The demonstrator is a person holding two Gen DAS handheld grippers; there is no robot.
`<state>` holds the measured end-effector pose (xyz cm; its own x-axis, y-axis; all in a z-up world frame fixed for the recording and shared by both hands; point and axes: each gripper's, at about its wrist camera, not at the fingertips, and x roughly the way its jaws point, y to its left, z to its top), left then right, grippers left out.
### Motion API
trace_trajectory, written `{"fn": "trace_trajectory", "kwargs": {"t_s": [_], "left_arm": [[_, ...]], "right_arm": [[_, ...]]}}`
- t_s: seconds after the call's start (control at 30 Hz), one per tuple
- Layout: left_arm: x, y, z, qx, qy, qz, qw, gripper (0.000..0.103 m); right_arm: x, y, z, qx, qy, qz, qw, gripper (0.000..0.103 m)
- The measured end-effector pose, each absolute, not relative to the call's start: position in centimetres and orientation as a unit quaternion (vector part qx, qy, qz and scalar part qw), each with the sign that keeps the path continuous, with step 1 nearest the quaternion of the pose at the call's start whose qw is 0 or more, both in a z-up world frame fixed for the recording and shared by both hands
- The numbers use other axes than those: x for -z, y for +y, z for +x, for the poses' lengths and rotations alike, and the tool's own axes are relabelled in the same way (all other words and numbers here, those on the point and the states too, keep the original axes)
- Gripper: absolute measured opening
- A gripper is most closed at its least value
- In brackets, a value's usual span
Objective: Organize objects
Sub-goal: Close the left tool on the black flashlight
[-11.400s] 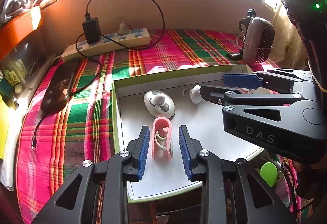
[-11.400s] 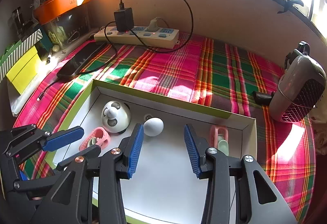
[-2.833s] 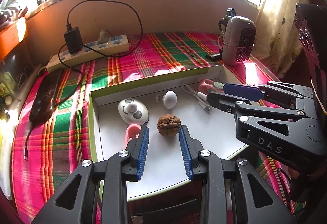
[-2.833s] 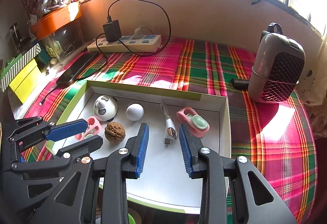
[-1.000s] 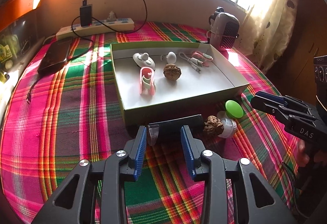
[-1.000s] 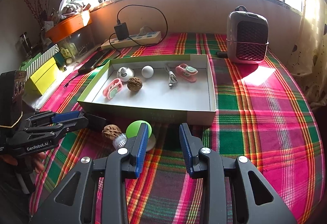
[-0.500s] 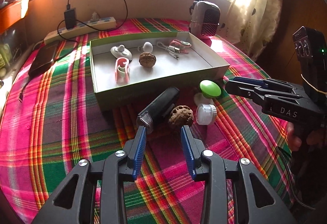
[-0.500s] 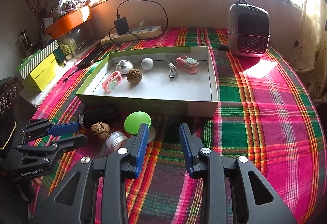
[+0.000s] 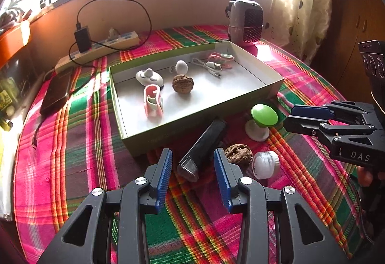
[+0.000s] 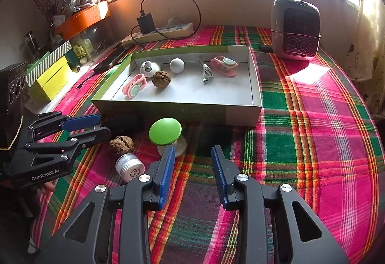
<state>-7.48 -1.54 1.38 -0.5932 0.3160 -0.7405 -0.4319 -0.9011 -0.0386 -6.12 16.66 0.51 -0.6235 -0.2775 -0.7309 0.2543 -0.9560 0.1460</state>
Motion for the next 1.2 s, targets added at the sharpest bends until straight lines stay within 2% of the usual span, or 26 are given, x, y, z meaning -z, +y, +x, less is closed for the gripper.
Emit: {"fn": "trace_trajectory", "kwargs": {"t_s": [0.23,0.37,0.83,1.2], "left_arm": [[-1.1,-0.4,-8.1,-0.882,0.101,-0.404,0.222,0.036],[-1.0,0.0,-8.7,-0.879,0.096,-0.407,0.230,0.039],[-0.6,1.3,-8.0,-0.860,0.103,-0.420,0.271,0.039],[-0.2,2.3,-9.1,-0.859,0.109,-0.426,0.263,0.039]], "right_arm": [[-0.3,16.6,-5.9,0.899,-0.014,0.411,0.150,0.033],[-0.2,16.5,-6.0,0.898,-0.014,0.413,0.150,0.033],[0.2,16.7,-6.1,0.896,-0.017,0.418,0.148,0.033],[0.4,16.7,-6.2,0.894,-0.018,0.422,0.150,0.033]]}}
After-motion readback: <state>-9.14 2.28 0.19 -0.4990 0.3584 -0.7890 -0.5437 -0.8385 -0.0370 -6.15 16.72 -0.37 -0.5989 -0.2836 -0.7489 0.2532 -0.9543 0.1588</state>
